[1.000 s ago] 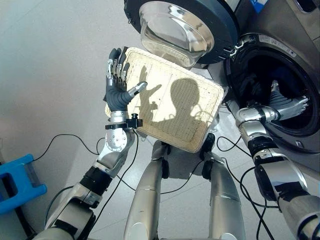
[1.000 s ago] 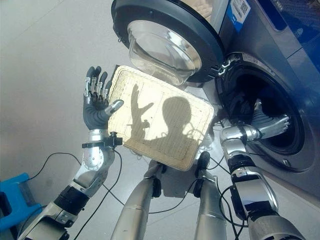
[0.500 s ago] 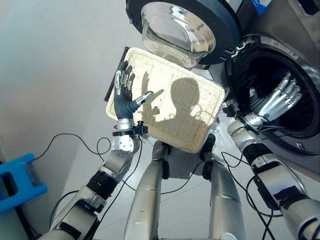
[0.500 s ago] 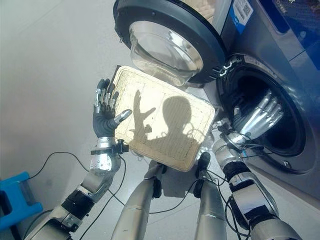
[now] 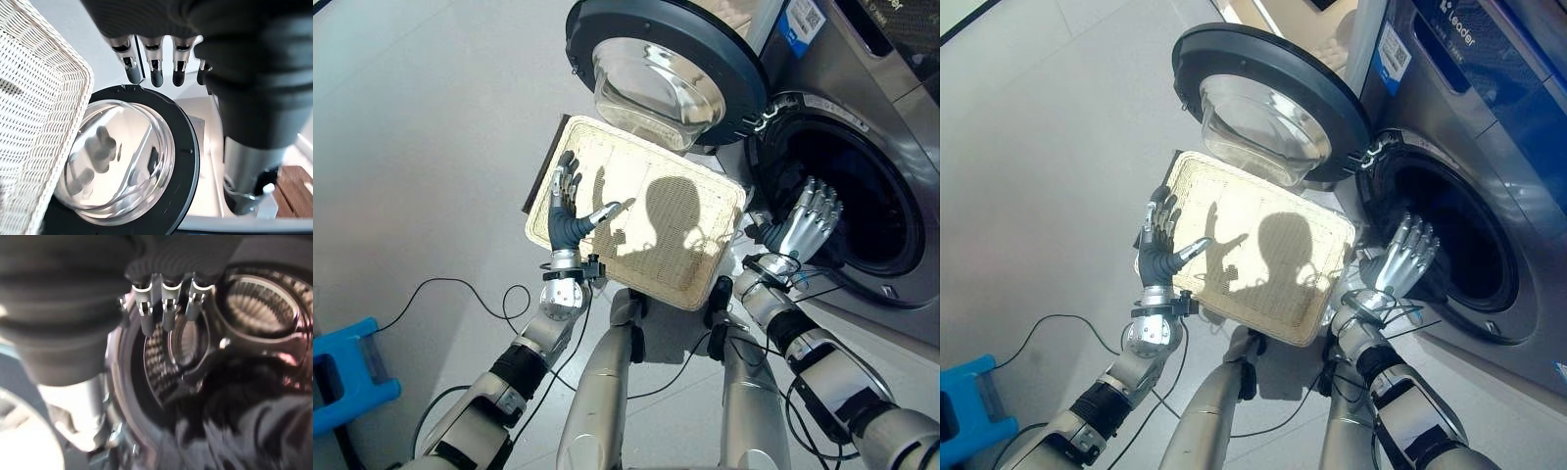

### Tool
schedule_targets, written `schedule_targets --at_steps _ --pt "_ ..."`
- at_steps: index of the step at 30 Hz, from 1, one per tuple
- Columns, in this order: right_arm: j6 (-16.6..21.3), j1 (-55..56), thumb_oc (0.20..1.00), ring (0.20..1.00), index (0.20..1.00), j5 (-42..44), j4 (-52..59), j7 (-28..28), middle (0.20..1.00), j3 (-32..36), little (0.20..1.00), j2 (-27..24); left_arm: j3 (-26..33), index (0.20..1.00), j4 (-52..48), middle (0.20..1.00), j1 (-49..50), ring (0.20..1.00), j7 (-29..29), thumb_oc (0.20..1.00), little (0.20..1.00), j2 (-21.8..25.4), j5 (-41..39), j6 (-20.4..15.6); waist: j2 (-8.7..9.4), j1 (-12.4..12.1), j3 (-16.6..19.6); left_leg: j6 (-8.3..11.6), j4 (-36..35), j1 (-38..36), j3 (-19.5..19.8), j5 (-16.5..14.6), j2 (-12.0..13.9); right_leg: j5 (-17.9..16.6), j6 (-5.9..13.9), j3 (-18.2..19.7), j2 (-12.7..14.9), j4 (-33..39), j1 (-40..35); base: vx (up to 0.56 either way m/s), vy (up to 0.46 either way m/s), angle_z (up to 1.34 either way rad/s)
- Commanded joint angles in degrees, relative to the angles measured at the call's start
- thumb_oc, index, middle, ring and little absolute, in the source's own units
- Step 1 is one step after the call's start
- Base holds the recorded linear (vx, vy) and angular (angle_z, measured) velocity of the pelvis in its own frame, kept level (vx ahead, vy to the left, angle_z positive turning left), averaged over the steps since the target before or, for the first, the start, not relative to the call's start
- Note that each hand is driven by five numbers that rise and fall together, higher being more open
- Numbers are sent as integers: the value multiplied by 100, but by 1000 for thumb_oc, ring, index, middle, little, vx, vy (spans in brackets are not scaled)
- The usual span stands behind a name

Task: Put the clothes into the washing machine.

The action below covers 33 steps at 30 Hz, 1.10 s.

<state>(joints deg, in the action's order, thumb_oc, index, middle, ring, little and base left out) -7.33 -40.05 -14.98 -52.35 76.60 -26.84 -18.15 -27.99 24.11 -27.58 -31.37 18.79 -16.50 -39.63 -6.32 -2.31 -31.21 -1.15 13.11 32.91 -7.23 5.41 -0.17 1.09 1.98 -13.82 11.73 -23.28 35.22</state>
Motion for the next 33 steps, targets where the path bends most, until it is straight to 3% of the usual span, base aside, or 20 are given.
schedule_targets --at_steps 1,5,10,16,22,29,33 --pt "224 324 1000 1000 1000 56 317 -403 1000 -230 1000 39 57 1000 32 1000 89 1000 146 1000 1000 -134 182 -260 138 -16 142 98 367 -404 -215 -823 -186 60 295 -172 -267 -43 -367 22 54 -2" --pt "341 744 1000 1000 1000 -30 387 -734 1000 -303 1000 46 70 1000 514 1000 272 1000 281 1000 1000 -145 146 -184 276 35 142 130 411 -825 -114 -872 -115 129 264 -65 -298 -35 -797 36 40 -6" --pt "522 1322 1000 1000 1000 -136 284 -1554 1000 -326 1000 -36 208 1000 1175 1000 619 1000 422 1000 1000 -211 397 118 441 65 177 205 208 -1673 -29 -824 -26 90 274 11 -342 340 -1717 101 32 -7" --pt "665 2162 1000 1000 1000 -683 235 -2345 1000 -467 1000 -39 390 1000 2263 1000 1108 1000 476 1000 1000 -439 923 665 679 90 901 272 -513 -2567 60 -664 5 -52 354 185 -451 1129 -2704 192 10 -6" --pt "687 2654 1000 1000 1000 -1077 -91 -2759 1000 -541 1000 101 364 1000 3145 1000 1430 1000 727 1000 1000 -576 1421 1040 808 138 1482 253 -1121 -3199 118 -525 31 -219 424 371 -576 1659 -3293 164 1 -5" --pt "728 2839 1000 1000 1000 -1706 -543 -2961 1000 -660 1000 249 195 1000 3837 1000 1597 1000 899 1000 1000 -665 1691 946 883 168 1930 314 -1809 -3578 174 -242 88 -604 454 527 -744 2479 -3693 96 -11 -4" --pt "668 2732 1000 1000 1000 -1851 -632 -2952 1000 -757 1000 278 136 1000 3976 1000 1536 1000 1085 1000 1000 -735 1777 898 890 130 2039 294 -1811 -3552 304 -259 84 -592 405 583 -789 2537 -3729 8 -8 0"
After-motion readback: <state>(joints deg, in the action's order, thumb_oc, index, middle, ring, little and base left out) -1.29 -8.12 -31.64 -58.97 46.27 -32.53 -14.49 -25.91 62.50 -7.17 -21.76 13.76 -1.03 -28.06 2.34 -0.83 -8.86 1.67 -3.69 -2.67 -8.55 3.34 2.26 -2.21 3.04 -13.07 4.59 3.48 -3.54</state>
